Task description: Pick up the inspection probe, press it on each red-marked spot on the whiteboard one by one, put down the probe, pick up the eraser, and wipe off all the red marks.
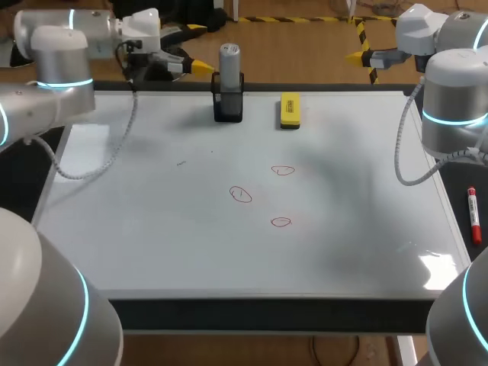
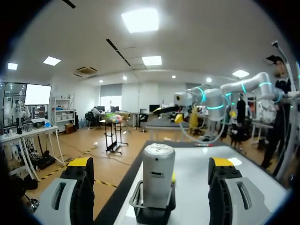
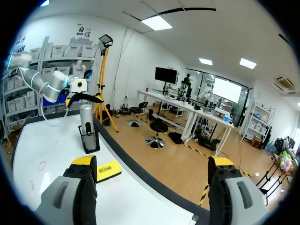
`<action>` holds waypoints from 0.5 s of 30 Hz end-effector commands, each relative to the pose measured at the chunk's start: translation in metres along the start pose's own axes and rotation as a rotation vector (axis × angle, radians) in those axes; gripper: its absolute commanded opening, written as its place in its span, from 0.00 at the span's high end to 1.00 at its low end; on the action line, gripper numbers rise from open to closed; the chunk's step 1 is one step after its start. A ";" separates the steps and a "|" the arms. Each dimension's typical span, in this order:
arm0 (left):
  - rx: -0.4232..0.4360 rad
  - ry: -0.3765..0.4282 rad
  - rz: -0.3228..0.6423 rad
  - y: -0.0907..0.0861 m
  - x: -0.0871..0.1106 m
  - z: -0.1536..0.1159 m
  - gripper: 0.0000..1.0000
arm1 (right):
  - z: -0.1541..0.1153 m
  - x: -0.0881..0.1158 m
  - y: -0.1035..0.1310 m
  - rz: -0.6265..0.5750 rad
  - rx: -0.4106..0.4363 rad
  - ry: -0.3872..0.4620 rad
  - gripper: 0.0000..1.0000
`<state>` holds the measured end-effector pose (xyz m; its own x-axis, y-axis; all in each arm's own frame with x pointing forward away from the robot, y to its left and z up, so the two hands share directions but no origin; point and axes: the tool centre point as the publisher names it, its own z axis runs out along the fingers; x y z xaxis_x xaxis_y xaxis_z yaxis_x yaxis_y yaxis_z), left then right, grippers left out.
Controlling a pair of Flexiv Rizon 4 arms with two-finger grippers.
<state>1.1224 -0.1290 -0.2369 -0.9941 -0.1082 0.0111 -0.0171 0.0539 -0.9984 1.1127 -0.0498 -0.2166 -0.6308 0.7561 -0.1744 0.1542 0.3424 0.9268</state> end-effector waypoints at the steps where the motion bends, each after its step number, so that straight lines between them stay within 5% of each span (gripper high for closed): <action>1: 0.020 0.004 0.003 0.008 0.000 0.015 0.00 | 0.000 -0.001 0.000 0.000 0.003 0.001 0.00; 15: 0.077 0.008 -0.019 0.032 0.010 0.041 0.00 | 0.000 -0.001 0.000 0.000 0.003 0.001 0.00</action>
<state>1.1138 -0.1632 -0.2611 -0.9942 -0.1021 0.0329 -0.0324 -0.0061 -0.9995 1.1127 -0.0498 -0.2166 -0.6308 0.7561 -0.1744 0.1542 0.3424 0.9268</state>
